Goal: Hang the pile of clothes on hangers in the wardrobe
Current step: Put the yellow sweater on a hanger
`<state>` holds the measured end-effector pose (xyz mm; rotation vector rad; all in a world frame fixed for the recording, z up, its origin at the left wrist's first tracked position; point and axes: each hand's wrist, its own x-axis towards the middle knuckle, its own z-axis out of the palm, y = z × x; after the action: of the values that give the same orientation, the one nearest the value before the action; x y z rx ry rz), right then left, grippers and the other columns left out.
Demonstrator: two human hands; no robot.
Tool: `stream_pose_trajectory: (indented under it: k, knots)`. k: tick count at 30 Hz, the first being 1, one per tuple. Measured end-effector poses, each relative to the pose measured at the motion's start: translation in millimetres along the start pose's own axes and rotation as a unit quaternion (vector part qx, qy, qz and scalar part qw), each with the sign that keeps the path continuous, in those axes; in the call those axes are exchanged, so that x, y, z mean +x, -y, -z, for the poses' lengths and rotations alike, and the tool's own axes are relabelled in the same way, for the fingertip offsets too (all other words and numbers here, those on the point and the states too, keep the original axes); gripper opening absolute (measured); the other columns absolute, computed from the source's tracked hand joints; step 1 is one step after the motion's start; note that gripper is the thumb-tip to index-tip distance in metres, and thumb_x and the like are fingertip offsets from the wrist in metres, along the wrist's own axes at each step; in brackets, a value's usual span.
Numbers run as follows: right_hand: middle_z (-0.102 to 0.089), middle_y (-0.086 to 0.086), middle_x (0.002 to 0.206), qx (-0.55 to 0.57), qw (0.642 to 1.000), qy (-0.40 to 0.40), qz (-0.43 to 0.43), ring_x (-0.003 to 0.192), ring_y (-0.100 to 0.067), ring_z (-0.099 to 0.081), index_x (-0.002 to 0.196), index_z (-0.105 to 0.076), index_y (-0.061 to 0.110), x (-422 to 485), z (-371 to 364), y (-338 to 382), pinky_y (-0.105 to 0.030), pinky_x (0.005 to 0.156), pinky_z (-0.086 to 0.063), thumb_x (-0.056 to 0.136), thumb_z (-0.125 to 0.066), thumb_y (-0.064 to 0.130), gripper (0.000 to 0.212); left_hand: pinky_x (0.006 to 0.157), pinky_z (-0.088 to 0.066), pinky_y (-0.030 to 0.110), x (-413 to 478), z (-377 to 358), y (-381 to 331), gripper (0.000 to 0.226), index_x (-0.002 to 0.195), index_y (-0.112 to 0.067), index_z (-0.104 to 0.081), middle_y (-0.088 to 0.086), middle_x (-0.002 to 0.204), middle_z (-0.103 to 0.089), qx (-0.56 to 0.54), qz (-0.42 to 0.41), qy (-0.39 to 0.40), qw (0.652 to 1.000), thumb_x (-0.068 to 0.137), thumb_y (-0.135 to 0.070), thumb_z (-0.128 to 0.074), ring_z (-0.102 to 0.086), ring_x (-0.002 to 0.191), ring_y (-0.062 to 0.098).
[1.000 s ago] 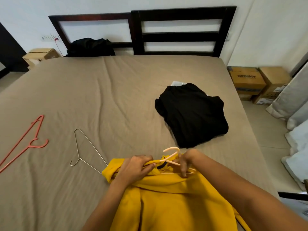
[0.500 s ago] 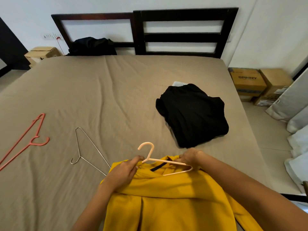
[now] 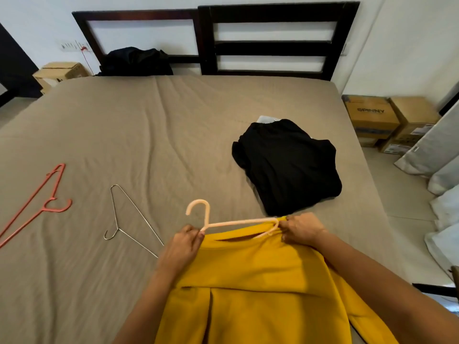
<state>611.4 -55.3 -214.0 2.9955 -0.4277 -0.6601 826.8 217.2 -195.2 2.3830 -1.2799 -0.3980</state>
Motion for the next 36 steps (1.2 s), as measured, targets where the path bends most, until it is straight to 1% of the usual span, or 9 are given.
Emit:
stream_pose_trajectory:
  k: [5,10,12,16,19,21,26,34,36]
  knots:
    - [-0.058,0.004,0.114,0.052,0.997,-0.053,-0.018,0.097,-0.014,-0.061,0.123,-0.046,0.034,-28.3,-15.4,-23.7,-0.022,0.069,-0.044,0.065,0.015,0.085,0.098,0.075,-0.049,0.043,14.7,7.2,6.0,0.081,0.097,-0.003,-0.065,0.009,0.099,-0.056,0.030,-0.027,0.038,0.998,0.085,-0.061,-0.010,-0.061,0.083,0.026]
    - [-0.062,0.005,0.107,0.088,0.985,-0.116,-0.089,0.091,-0.013,-0.063,0.114,-0.054,0.031,-40.4,-6.9,-14.4,-0.022,0.065,-0.041,0.054,0.038,0.077,0.119,0.076,-0.050,0.040,16.3,6.3,-1.6,0.062,0.103,-0.003,-0.063,0.009,0.105,-0.055,0.033,-0.047,0.064,0.996,0.095,-0.051,-0.025,-0.061,0.083,0.023]
    - [-0.065,0.003,0.106,0.078,0.978,-0.151,-0.117,0.092,-0.017,-0.064,0.112,-0.058,0.028,-41.5,1.9,-8.0,-0.026,0.070,-0.045,0.076,0.027,0.069,0.101,0.076,-0.050,0.042,14.1,6.0,-7.4,0.064,0.103,-0.004,-0.062,0.009,0.106,-0.053,0.042,-0.045,0.080,0.995,0.095,-0.054,-0.023,-0.061,0.084,0.024]
    - [-0.066,-0.007,0.101,0.199,0.945,-0.188,-0.180,0.092,-0.024,-0.063,0.105,-0.066,0.016,-30.8,26.8,9.6,-0.033,0.077,-0.047,0.098,-0.043,0.040,0.033,0.075,-0.049,0.043,11.3,-0.7,-25.0,0.084,0.105,-0.009,-0.060,0.008,0.106,-0.049,0.098,-0.052,0.117,0.987,0.084,-0.068,-0.004,-0.061,0.087,0.028]
    - [-0.069,-0.004,0.086,0.435,0.839,-0.275,-0.178,0.073,-0.019,-0.062,0.094,-0.069,0.015,-31.0,56.7,31.0,-0.032,0.070,-0.048,0.086,-0.065,0.022,0.011,0.077,-0.048,0.040,12.1,-4.8,-42.8,0.044,0.106,-0.009,-0.060,0.007,0.097,-0.046,0.003,-0.023,0.077,0.997,0.099,-0.043,-0.034,-0.058,0.086,0.028]
    - [-0.067,-0.008,0.077,0.564,0.765,-0.272,-0.154,0.063,-0.021,-0.058,0.099,-0.060,0.017,-35.2,80.4,46.3,-0.034,0.064,-0.050,0.083,-0.068,0.019,0.018,0.075,-0.045,0.034,15.7,-0.2,-55.8,0.032,0.100,-0.008,-0.060,0.003,0.092,-0.045,-0.063,-0.021,0.038,0.997,0.099,-0.033,-0.041,-0.056,0.083,0.023]
    - [-0.066,-0.009,0.083,0.674,0.723,-0.148,-0.033,0.070,-0.014,-0.063,0.121,-0.039,0.022,-61.5,137.5,43.8,-0.025,0.068,-0.051,0.092,-0.057,0.016,0.035,0.069,-0.035,0.010,37.0,52.5,-83.2,0.021,0.097,-0.013,-0.062,-0.001,0.092,-0.051,-0.138,-0.073,-0.005,0.988,0.096,-0.030,-0.050,-0.050,0.081,0.005]
    - [-0.053,0.014,0.102,0.375,0.864,-0.333,-0.054,0.092,-0.001,-0.051,0.105,-0.064,0.028,-131.8,224.9,-0.3,-0.010,0.076,-0.040,0.084,-0.066,0.030,0.021,0.072,-0.040,0.010,26.5,175.2,-135.9,0.015,0.090,-0.026,-0.060,-0.009,0.090,-0.056,-0.176,-0.184,-0.119,0.960,0.095,-0.032,-0.047,-0.055,0.088,0.006]
    - [-0.058,0.009,0.102,0.324,0.879,-0.346,-0.046,0.094,-0.005,-0.052,0.103,-0.066,0.023,-155.3,255.0,-1.0,-0.020,0.082,-0.042,0.084,-0.066,0.029,0.020,0.070,-0.041,0.012,19.1,208.0,-160.3,0.018,0.089,-0.022,-0.062,-0.008,0.089,-0.056,-0.172,-0.211,-0.153,0.950,0.092,-0.032,-0.047,-0.055,0.086,0.007]
